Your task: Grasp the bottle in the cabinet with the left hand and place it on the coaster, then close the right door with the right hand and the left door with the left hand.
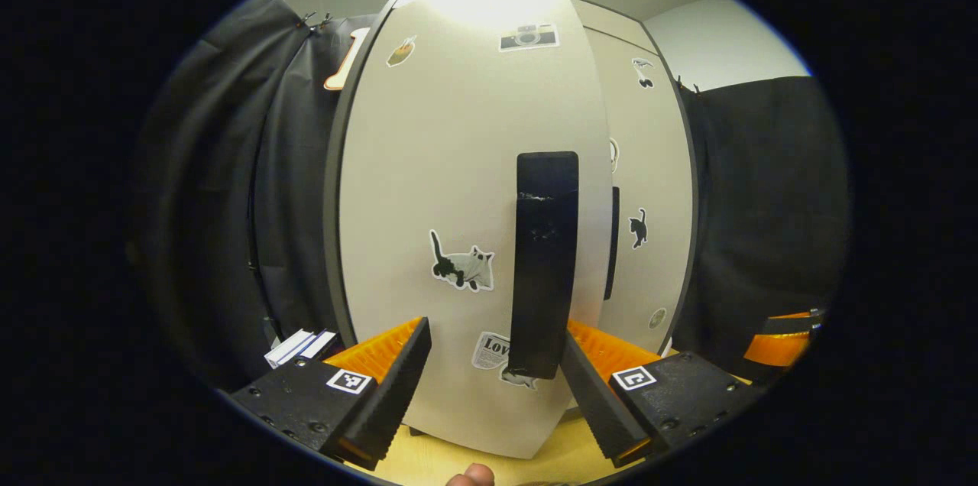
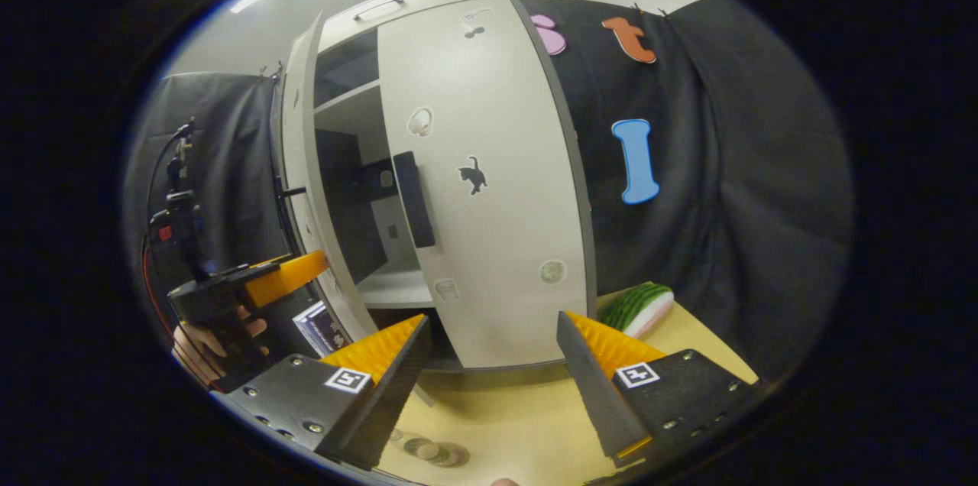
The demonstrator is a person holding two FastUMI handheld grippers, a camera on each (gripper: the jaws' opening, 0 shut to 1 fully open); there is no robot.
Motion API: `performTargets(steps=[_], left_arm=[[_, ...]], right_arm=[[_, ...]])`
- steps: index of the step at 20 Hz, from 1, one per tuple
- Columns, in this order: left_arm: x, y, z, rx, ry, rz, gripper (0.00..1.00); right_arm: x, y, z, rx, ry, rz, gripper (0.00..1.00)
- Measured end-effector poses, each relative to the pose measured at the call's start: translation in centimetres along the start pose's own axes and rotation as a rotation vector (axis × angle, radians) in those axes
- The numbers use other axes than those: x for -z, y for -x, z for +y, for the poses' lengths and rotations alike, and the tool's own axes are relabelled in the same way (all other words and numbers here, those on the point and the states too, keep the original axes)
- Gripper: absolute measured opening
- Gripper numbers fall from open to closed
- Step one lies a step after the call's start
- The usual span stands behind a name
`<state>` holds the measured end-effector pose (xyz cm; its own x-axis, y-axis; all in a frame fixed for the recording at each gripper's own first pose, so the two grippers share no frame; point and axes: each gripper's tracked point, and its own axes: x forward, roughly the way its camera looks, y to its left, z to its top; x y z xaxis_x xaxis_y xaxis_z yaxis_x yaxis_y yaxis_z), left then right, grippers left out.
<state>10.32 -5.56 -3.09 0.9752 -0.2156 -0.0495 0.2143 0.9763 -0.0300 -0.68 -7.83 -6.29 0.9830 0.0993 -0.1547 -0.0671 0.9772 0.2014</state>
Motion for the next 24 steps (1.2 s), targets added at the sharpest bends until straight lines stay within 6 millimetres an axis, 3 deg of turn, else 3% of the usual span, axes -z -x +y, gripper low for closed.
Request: performTargets(steps=[7, 19, 24], left_arm=[[0.0, -3.3, -1.1, -0.001, 0.011, -0.010, 0.99], [0.2, -8.9, -2.0, -0.075, -0.025, -0.028, 0.99], [0.2, -9.9, -1.9, -0.124, -0.045, -0.029, 0.99]], right_arm=[[0.4, -0.1, -2.2, 0.033, -0.020, 0.014, 0.97], [0.4, -0.4, -2.2, 0.026, -0.023, 0.023, 1.00], [0.7, 0.2, -2.7, 0.037, -0.031, 0.032, 1.00]])
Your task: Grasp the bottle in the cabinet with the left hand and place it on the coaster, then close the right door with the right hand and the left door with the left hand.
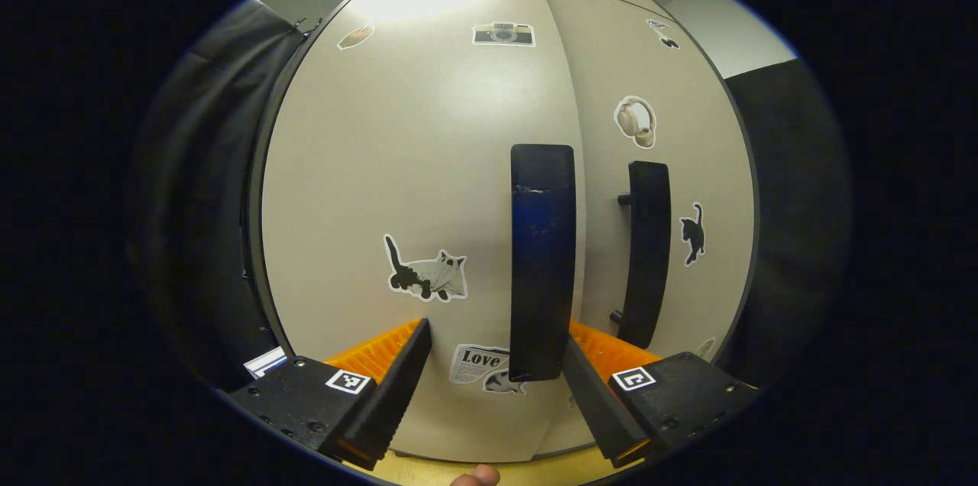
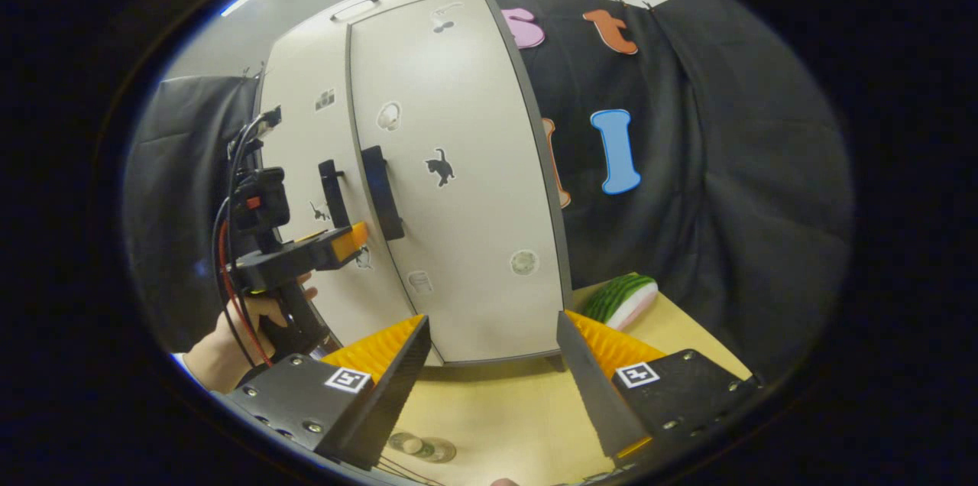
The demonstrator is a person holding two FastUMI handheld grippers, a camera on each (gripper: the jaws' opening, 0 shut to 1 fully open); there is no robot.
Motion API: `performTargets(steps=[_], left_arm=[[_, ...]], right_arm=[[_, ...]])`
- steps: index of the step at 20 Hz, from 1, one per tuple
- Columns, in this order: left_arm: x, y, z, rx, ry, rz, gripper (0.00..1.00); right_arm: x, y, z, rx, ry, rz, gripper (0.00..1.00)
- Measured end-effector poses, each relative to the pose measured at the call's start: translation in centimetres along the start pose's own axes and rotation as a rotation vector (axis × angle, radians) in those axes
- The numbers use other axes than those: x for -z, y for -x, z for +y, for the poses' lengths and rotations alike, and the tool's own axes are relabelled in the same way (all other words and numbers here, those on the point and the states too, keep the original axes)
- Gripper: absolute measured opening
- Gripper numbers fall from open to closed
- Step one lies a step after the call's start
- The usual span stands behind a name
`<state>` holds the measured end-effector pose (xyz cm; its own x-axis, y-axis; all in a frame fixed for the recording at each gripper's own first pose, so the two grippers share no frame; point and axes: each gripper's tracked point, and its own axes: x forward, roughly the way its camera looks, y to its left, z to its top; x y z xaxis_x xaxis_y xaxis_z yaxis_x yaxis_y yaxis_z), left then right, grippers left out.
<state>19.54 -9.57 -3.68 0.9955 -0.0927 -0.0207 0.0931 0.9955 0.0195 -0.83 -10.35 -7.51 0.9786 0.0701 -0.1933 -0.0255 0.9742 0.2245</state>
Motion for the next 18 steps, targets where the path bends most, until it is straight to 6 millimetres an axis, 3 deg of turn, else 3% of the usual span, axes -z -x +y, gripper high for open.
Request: performTargets(steps=[6, 10, 14, 18], left_arm=[[0.3, -0.6, 0.1, -0.034, -0.033, 0.009, 1.00], [0.1, 0.4, -0.1, -0.036, -0.019, 0.015, 0.99], [-1.2, 3.5, -0.7, -0.014, -0.005, -0.005, 0.99], [-3.3, 8.3, 0.3, -0.014, 0.016, -0.038, 0.99]], right_arm=[[0.3, 1.3, -0.8, 0.012, 0.003, 0.007, 1.00], [-0.1, 1.9, -0.9, 0.008, 0.009, 0.001, 0.97], [-1.2, 2.3, 0.0, -0.014, 0.022, -0.023, 1.00], [-2.7, 2.3, 1.7, -0.037, 0.044, -0.056, 1.00]])
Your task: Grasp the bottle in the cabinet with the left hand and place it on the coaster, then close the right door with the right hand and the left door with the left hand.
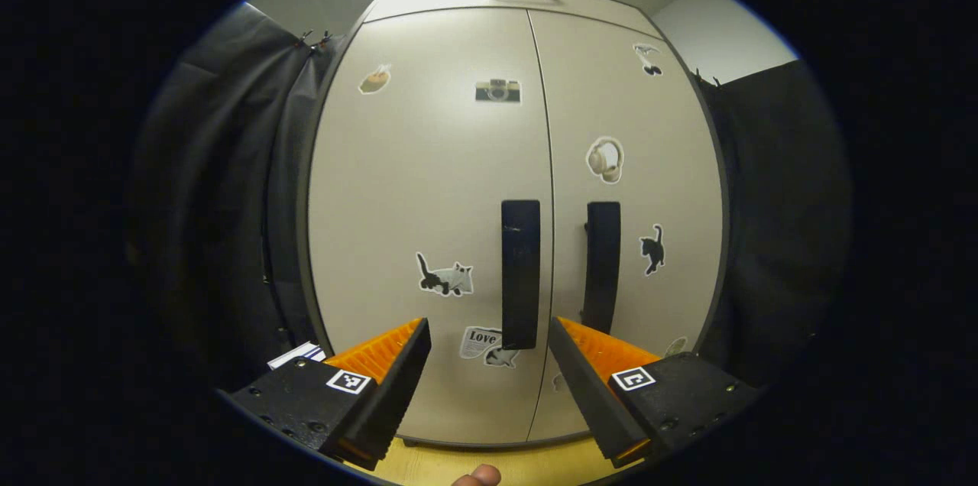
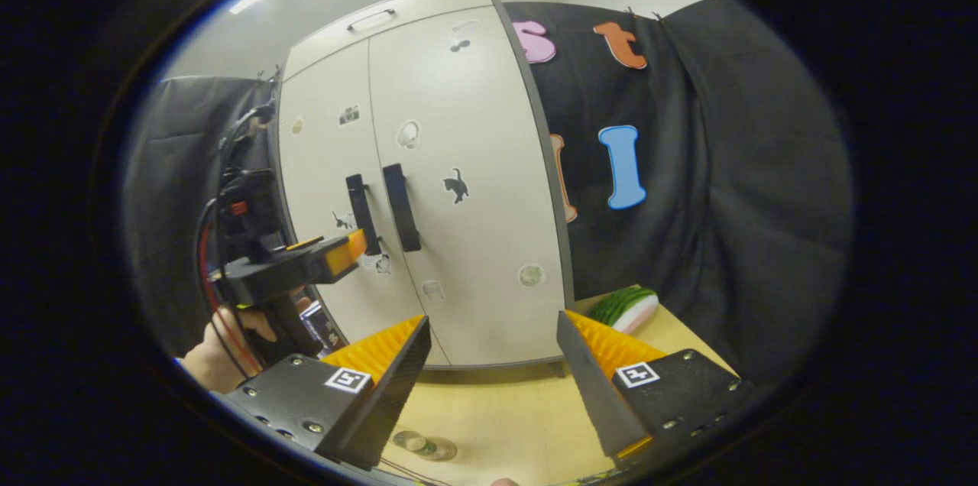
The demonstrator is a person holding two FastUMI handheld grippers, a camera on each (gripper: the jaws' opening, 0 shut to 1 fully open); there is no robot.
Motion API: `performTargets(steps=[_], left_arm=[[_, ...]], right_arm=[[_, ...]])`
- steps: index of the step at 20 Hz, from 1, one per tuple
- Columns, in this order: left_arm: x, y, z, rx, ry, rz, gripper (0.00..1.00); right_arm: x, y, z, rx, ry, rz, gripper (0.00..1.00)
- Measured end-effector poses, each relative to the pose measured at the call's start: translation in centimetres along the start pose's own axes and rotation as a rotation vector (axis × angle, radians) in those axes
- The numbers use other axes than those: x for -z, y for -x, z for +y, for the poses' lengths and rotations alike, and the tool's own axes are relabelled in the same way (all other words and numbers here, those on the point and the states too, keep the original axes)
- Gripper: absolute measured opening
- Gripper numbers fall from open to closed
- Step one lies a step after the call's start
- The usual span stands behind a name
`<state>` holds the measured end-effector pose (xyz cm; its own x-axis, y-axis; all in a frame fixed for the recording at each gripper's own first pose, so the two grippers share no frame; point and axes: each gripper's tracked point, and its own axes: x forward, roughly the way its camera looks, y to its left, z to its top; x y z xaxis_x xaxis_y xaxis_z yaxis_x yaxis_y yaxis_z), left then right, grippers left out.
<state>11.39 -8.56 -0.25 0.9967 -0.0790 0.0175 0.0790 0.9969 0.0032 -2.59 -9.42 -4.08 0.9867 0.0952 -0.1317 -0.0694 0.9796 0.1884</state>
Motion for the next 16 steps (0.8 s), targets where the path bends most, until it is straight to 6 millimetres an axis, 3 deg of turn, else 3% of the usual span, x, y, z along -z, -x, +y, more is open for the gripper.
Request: performTargets(steps=[3, 9, 12, 16], left_arm=[[-1.4, 4.1, 1.5, -0.006, 0.009, -0.011, 0.99], [-2.0, 11.0, 5.2, -0.040, 0.027, 0.004, 0.98], [-1.9, 13.0, 6.0, -0.041, 0.043, 0.010, 0.96], [-1.6, 13.8, 7.4, -0.053, 0.045, 0.013, 0.96]], right_arm=[[-1.6, 0.0, 1.5, -0.006, 0.029, -0.038, 1.00], [-3.5, -0.3, 5.0, -0.008, 0.108, -0.091, 0.96], [-3.0, -0.6, 6.5, -0.009, 0.107, -0.087, 1.00], [-3.1, -0.2, 7.5, 0.014, 0.136, -0.107, 0.96]])
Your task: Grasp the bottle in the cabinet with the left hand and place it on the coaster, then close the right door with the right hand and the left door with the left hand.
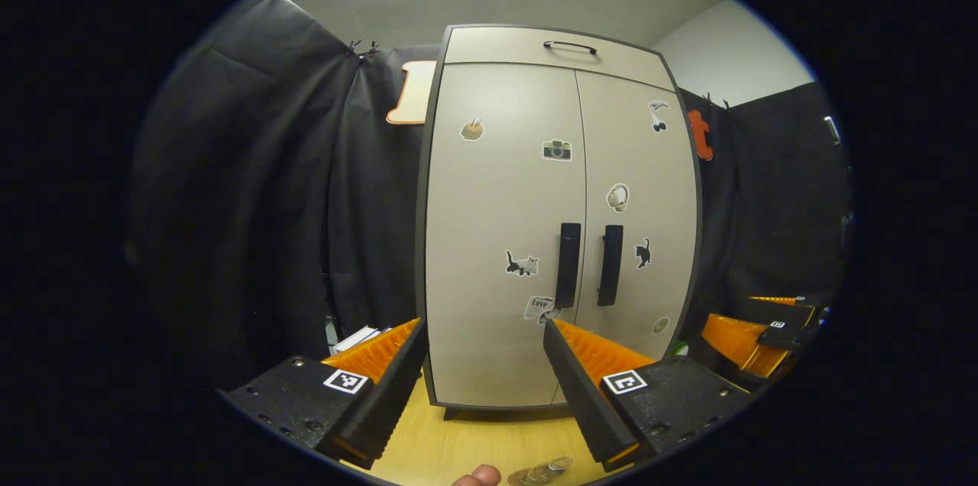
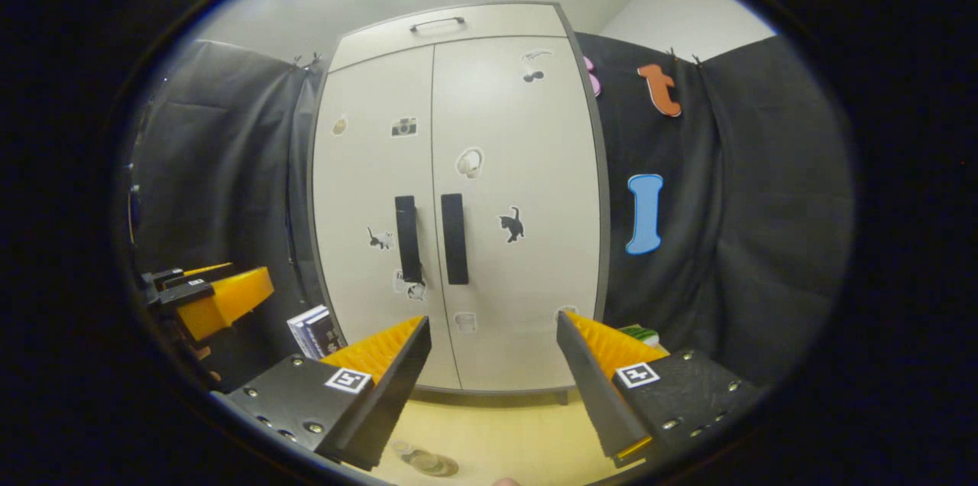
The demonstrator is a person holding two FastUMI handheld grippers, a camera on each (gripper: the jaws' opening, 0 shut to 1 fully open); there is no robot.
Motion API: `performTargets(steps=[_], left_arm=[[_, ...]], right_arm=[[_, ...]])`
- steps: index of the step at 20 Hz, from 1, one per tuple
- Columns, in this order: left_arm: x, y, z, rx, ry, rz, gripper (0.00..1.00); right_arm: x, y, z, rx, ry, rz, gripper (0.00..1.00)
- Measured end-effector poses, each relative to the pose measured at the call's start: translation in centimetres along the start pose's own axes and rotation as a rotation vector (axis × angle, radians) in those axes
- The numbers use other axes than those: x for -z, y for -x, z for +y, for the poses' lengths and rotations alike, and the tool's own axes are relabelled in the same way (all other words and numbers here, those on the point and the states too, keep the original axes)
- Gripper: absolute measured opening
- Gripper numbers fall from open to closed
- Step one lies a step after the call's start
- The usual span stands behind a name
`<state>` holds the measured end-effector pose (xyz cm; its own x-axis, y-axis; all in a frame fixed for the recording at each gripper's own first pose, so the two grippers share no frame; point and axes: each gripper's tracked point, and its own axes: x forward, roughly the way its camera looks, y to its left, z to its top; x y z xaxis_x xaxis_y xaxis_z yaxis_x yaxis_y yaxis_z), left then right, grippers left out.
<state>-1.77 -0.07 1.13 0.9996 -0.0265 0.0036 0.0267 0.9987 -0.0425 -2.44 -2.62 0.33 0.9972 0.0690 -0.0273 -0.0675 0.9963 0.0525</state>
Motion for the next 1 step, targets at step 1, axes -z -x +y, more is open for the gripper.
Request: performTargets(steps=[1], left_arm=[[0.22, -0.08, 0.21, 0.001, 0.011, 0.005, 0.96]], right_arm=[[-0.17, 0.13, 0.15, 0.004, 0.007, -0.005, 1.00]])
